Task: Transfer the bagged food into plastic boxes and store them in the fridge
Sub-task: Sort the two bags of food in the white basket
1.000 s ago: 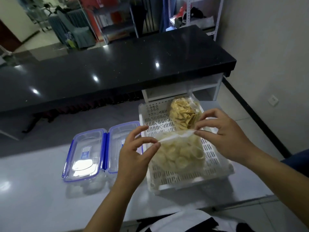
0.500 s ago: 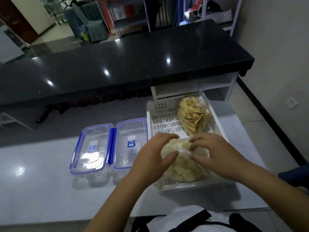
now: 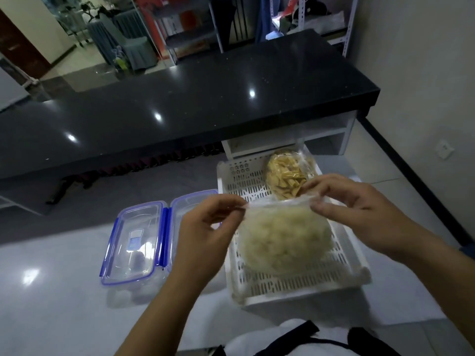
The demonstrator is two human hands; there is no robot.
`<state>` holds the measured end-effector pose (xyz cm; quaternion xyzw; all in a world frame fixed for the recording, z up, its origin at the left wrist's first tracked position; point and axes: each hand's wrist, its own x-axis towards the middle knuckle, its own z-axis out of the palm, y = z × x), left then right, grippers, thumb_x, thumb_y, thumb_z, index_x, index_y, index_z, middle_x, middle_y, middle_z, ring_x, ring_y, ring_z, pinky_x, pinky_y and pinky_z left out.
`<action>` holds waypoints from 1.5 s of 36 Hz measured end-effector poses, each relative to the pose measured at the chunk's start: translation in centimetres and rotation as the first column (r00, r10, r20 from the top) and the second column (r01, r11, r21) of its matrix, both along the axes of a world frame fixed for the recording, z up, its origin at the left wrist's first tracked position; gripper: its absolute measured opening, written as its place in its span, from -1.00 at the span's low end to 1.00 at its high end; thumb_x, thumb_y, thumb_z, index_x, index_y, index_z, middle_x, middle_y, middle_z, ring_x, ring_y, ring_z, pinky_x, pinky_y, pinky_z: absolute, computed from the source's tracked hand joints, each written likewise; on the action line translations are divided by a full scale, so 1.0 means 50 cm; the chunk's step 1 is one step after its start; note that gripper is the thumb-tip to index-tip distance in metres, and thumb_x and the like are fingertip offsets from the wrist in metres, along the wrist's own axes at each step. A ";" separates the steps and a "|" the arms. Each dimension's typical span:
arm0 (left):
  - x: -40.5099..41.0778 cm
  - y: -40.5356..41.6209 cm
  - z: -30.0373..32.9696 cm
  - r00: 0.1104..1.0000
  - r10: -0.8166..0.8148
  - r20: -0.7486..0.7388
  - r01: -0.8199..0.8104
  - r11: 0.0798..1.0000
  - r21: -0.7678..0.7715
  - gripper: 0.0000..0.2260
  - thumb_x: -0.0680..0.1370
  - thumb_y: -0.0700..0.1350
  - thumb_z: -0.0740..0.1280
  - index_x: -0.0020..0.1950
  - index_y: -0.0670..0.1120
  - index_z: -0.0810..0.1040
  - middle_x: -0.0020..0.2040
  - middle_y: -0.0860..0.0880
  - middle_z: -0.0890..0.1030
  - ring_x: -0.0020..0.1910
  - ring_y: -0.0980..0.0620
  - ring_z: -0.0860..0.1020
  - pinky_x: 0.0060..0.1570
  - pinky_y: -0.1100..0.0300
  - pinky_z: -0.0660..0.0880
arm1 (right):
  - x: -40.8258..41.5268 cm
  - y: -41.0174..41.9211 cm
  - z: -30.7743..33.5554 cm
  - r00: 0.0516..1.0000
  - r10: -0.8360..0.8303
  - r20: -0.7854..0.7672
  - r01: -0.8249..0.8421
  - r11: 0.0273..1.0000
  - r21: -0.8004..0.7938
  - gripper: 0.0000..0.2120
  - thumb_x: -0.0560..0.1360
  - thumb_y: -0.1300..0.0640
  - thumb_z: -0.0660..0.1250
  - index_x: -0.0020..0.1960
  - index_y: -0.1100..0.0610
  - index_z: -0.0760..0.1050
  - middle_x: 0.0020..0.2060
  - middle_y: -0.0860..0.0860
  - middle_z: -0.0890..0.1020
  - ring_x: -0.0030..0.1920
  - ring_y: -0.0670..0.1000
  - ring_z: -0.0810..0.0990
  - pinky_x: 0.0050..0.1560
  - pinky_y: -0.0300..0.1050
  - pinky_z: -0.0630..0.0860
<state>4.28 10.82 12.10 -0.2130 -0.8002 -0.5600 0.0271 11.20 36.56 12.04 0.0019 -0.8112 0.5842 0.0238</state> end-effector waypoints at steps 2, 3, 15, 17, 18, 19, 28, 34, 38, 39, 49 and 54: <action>0.002 -0.012 -0.008 0.998 0.045 0.045 -0.046 0.998 0.040 -0.86 0.47 -0.03 0.44 -0.02 0.21 0.67 -0.08 0.10 0.72 -0.09 0.00 0.70 -0.03 0.23 0.62 | 0.005 0.012 0.000 0.999 -0.052 0.007 0.053 0.998 -0.035 -0.79 0.47 -0.16 0.40 -0.14 -0.02 0.60 0.17 -0.15 0.59 0.27 -0.10 0.52 0.32 0.18 0.44; 0.005 -0.016 -0.015 0.996 0.063 0.063 -0.065 0.998 0.024 -0.86 0.48 -0.05 0.45 -0.02 0.20 0.68 -0.09 0.10 0.72 -0.09 0.02 0.70 -0.03 0.23 0.62 | 0.008 0.016 -0.004 0.997 -0.076 0.028 0.077 0.996 -0.039 -0.78 0.41 -0.17 0.38 -0.16 -0.02 0.60 0.16 -0.17 0.59 0.27 -0.11 0.52 0.35 0.21 0.41; 0.039 -0.015 -0.042 0.973 0.161 0.163 -0.151 0.986 -0.077 -0.86 0.57 -0.20 0.40 -0.13 0.02 0.63 -0.14 0.09 0.67 -0.12 0.11 0.63 -0.09 0.32 0.53 | 0.041 0.014 -0.016 0.994 -0.106 0.041 0.110 0.985 -0.130 -0.82 0.33 -0.06 0.42 -0.22 0.04 0.66 0.13 -0.08 0.65 0.20 -0.04 0.61 0.28 0.20 0.50; 0.038 -0.011 -0.031 0.972 0.141 0.189 -0.143 0.990 -0.003 -0.89 0.55 -0.16 0.41 -0.13 0.03 0.64 -0.11 0.06 0.68 -0.10 0.10 0.65 -0.07 0.32 0.55 | 0.041 0.013 0.000 0.997 -0.079 0.007 0.079 0.983 -0.165 -0.82 0.33 -0.04 0.42 -0.22 0.06 0.66 0.13 -0.06 0.66 0.18 -0.05 0.62 0.23 0.14 0.52; 0.037 -0.010 -0.024 0.973 0.129 0.192 -0.137 0.990 0.028 -0.91 0.55 -0.14 0.41 -0.12 0.04 0.65 -0.12 0.06 0.69 -0.11 0.11 0.65 -0.07 0.33 0.55 | 0.040 0.010 0.009 0.997 -0.073 -0.017 0.069 0.984 -0.165 -0.83 0.33 -0.04 0.42 -0.21 0.05 0.65 0.13 -0.06 0.66 0.17 -0.07 0.62 0.21 0.10 0.53; 0.035 -0.011 -0.017 0.976 0.122 0.182 -0.133 0.990 0.047 -0.91 0.56 -0.13 0.42 -0.11 0.05 0.65 -0.13 0.06 0.69 -0.13 0.13 0.64 -0.09 0.34 0.54 | 0.039 0.008 0.018 0.996 -0.078 -0.047 0.070 0.985 -0.155 -0.84 0.35 -0.04 0.41 -0.21 0.04 0.65 0.12 -0.06 0.66 0.17 -0.08 0.62 0.20 0.05 0.54; 0.013 -0.062 0.052 0.989 -0.131 0.062 0.136 0.986 -0.093 -0.78 0.42 0.00 0.48 0.05 0.18 0.68 -0.15 0.08 0.70 -0.19 0.12 0.66 -0.11 0.37 0.56 | 0.001 0.007 0.060 0.830 -0.251 -0.498 0.431 0.855 0.288 -0.87 0.49 0.16 0.39 0.02 0.12 0.65 0.00 0.03 0.59 0.01 -0.12 0.53 0.07 -0.46 0.42; 0.005 -0.081 0.071 0.972 -0.226 0.070 0.237 0.940 -0.246 -0.69 0.39 0.10 0.48 0.13 0.24 0.63 -0.03 0.13 0.67 -0.06 0.07 0.65 -0.14 0.30 0.61 | -0.001 -0.015 0.074 0.890 -0.254 -0.379 0.271 0.963 -0.010 -0.82 0.52 0.25 0.39 -0.03 -0.01 0.65 -0.25 -0.05 0.70 -0.20 -0.07 0.67 -0.18 -0.34 0.58; 0.010 -0.066 0.069 0.973 -0.129 0.190 0.177 0.949 -0.262 -0.67 0.37 0.32 0.43 0.09 0.27 0.63 -0.03 0.19 0.67 -0.05 0.16 0.65 -0.18 0.29 0.61 | 0.007 -0.033 0.077 0.940 -0.270 -0.208 0.205 0.935 -0.289 -0.83 0.45 0.06 0.35 -0.06 0.07 0.69 -0.22 0.07 0.72 -0.21 0.07 0.71 -0.17 -0.15 0.66; 0.011 -0.060 0.068 0.956 -0.105 0.274 0.177 0.951 -0.253 -0.64 0.36 0.36 0.41 0.10 0.28 0.62 -0.06 0.16 0.68 -0.08 0.15 0.67 -0.20 0.23 0.64 | 0.009 -0.033 0.076 0.951 -0.259 -0.169 0.192 0.922 -0.335 -0.80 0.44 0.05 0.36 -0.06 0.10 0.70 -0.21 0.12 0.71 -0.19 0.12 0.72 -0.16 -0.10 0.67; 0.025 -0.027 0.046 0.871 0.014 0.491 0.028 0.997 -0.078 -0.81 0.54 -0.20 0.42 0.00 0.09 0.69 -0.24 -0.03 0.72 -0.23 0.07 0.69 -0.26 0.29 0.56 | 0.043 -0.007 0.095 0.990 0.137 -0.019 -0.109 0.691 -0.714 -0.59 0.47 0.21 0.16 0.24 0.13 0.59 0.20 0.25 0.62 -0.11 0.17 0.69 -0.10 0.12 0.64; 0.020 -0.043 0.050 0.956 0.138 0.259 -0.110 0.986 -0.122 -0.77 0.55 -0.20 0.38 0.05 0.12 0.68 -0.22 0.08 0.73 -0.21 0.19 0.68 -0.18 0.27 0.56 | 0.055 0.007 0.102 0.987 0.160 -0.019 -0.127 0.698 -0.705 -0.53 0.43 0.07 0.17 0.28 0.13 0.57 0.28 0.27 0.57 -0.01 0.21 0.66 -0.04 0.16 0.63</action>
